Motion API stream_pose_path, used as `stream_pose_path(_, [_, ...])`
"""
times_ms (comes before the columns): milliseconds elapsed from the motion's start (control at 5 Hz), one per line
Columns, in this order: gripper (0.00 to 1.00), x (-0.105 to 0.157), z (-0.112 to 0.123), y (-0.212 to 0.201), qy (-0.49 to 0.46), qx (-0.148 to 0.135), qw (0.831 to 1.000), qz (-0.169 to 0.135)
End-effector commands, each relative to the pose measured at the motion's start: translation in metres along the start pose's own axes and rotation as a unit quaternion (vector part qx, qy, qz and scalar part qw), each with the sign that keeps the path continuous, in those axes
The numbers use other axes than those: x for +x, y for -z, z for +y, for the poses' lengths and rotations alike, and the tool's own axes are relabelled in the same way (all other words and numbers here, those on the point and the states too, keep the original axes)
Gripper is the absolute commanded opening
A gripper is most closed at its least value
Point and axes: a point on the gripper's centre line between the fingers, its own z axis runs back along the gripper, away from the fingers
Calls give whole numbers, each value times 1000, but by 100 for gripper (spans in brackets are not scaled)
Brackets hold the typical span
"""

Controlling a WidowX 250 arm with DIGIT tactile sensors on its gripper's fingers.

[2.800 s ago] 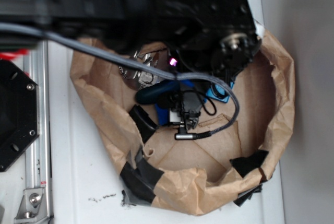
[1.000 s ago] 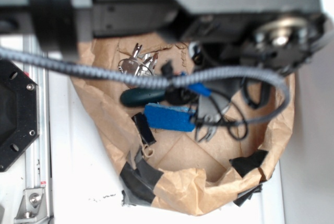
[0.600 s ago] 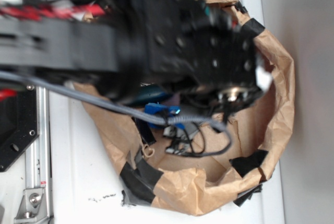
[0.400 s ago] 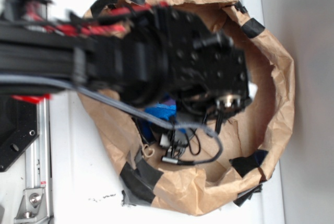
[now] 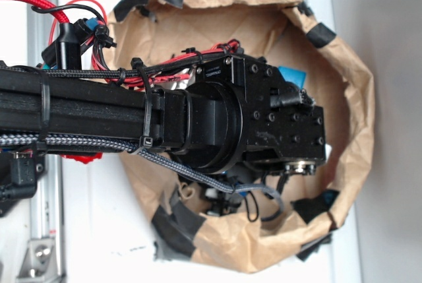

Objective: Grab the blue sponge.

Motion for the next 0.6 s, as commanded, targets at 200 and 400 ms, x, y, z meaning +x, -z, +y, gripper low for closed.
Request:
stream_pose_path(200, [0, -12, -15, -35, 5, 30, 999, 16])
stream_pose_path(400, [0, -35, 5, -84, -93, 31, 994, -43])
